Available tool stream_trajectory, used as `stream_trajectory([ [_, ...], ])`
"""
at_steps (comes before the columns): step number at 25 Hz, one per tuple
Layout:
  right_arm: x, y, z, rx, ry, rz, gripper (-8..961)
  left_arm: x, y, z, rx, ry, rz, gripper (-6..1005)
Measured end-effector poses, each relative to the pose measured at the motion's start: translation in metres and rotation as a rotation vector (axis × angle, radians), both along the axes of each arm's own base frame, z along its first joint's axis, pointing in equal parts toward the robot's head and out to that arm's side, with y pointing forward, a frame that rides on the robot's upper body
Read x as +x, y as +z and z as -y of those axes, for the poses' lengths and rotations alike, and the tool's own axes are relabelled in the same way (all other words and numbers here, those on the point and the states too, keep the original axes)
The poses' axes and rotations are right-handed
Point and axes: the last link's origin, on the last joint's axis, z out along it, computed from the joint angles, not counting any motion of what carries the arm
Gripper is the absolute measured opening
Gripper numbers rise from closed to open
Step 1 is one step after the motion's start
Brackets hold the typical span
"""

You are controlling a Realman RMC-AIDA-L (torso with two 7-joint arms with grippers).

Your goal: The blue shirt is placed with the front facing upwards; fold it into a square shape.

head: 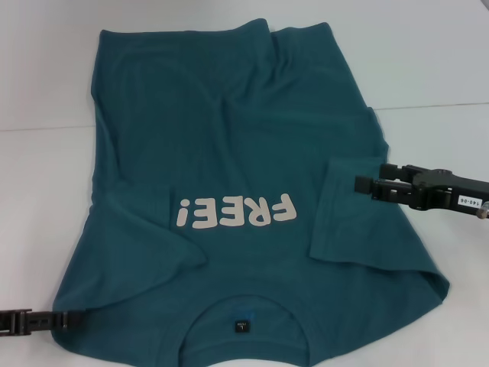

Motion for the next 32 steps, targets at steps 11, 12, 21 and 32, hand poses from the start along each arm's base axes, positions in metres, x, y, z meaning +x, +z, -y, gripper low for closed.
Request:
stream_trajectory([
  [11, 0.0001, 0.0, 0.0, 0.0, 0.0, 0.0, 930, -0.0004, -0.0032, -0.0008, -0.012, 0.0, -0.013, 886],
  [12, -0.0001, 0.0, -0.0001, 0.0, 0.0, 0.0, 930, 0.0008, -0.004, -0.0018, -0.013, -0.003, -0.012, 885],
  [21, 0.0001, 0.0002, -0.0001, 0.001, -0.001, 0.0, 930, 0.0043, -0.0055, -0.0049, -0.016, -0.014, -0.009, 878],
  [32, -0.0007, 0.0005, -0.0009, 0.002, 0.001, -0.001, 925, 0.0033, -0.0027, -0.0073, -0.002, -0.017, -0.022, 809],
])
